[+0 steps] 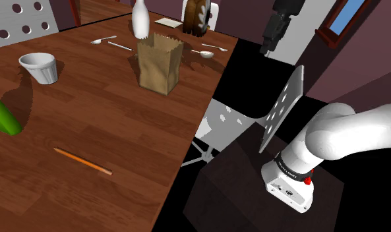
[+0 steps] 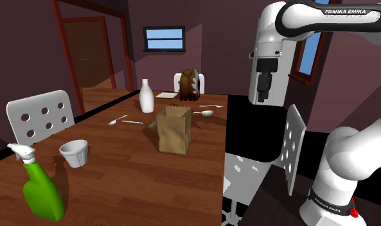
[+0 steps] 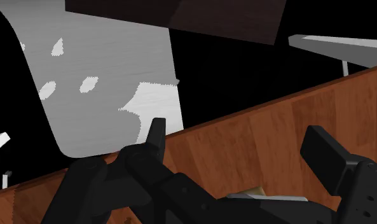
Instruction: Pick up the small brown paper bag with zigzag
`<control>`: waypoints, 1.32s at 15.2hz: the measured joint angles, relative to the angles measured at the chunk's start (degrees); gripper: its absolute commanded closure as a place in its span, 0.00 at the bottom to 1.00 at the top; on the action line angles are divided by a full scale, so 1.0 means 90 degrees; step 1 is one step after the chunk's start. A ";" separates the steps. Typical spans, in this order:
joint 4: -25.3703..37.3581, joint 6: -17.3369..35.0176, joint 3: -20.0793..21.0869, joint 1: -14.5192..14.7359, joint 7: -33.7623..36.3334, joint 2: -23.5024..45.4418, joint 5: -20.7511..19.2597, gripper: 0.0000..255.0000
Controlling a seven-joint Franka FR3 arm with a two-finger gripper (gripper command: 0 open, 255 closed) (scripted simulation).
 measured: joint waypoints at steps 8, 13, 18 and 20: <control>0.0559 0.0855 0.0261 0.0080 0.0207 0.1291 0.0096 0.00; 0.1216 0.1349 0.0457 0.0136 0.0410 0.2333 0.0096 0.00; 0.2116 0.1721 0.0635 0.0194 0.0635 0.3500 0.0019 0.00; 0.2502 0.1838 0.0683 0.0212 0.0704 0.3963 -0.0038 0.00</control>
